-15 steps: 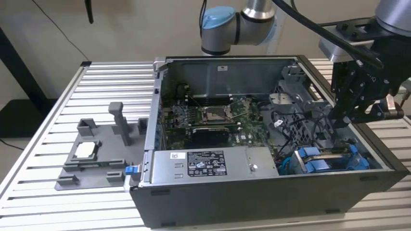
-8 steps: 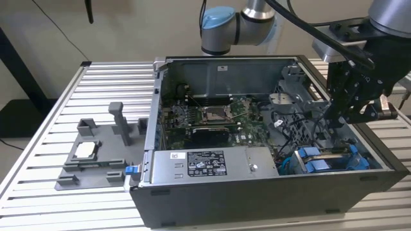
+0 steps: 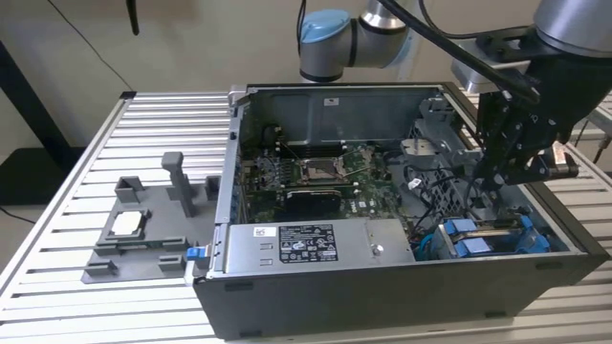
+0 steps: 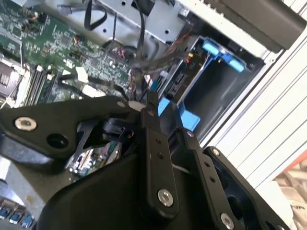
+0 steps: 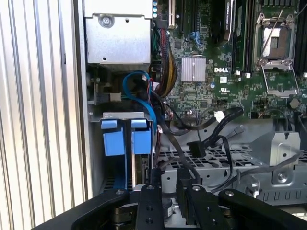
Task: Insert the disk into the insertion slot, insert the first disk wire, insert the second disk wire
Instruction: 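Insert the second disk wire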
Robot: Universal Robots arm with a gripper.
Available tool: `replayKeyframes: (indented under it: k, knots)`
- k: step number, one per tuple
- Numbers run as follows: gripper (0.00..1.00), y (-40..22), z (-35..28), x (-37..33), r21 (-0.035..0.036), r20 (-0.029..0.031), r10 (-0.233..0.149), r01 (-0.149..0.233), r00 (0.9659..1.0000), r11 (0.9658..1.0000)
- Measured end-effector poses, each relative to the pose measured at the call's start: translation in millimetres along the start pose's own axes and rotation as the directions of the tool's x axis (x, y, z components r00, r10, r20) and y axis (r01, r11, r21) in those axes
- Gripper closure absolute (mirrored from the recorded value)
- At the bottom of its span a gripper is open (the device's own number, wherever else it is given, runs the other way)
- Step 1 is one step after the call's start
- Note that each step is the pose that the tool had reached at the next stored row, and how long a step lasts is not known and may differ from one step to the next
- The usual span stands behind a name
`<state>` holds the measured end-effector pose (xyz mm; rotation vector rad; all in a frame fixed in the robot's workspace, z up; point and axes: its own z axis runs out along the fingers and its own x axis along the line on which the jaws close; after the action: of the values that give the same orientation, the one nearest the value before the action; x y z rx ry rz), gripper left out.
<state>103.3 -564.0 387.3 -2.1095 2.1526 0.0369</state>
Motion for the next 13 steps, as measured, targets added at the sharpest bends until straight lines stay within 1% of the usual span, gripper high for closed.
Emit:
replayKeyframes:
  k: [1, 3, 6, 9, 13]
  knots:
    - [0.73, 1.7, -0.2, 0.1, 0.0005, 0.0012, 0.0, 0.0, 1.0, 1.0]
    - [0.73, 3.1, -2.4, -0.4, 0.0006, 0.0022, 0.0, 0.0, 1.0, 1.0]
    - [0.73, 4.8, -8.5, -1.7, 0.0016, 0.0029, 0.0, 0.0, 1.0, 1.0]
    - [0.73, 11.6, -8.8, -6.0, 0.0042, 0.0031, 0.0, 0.0, 1.0, 1.0]
    - [0.73, 20.7, -8.6, -13.6, 0.01, 0.0032, -0.001, 0.001, 1.0, 0.9999]
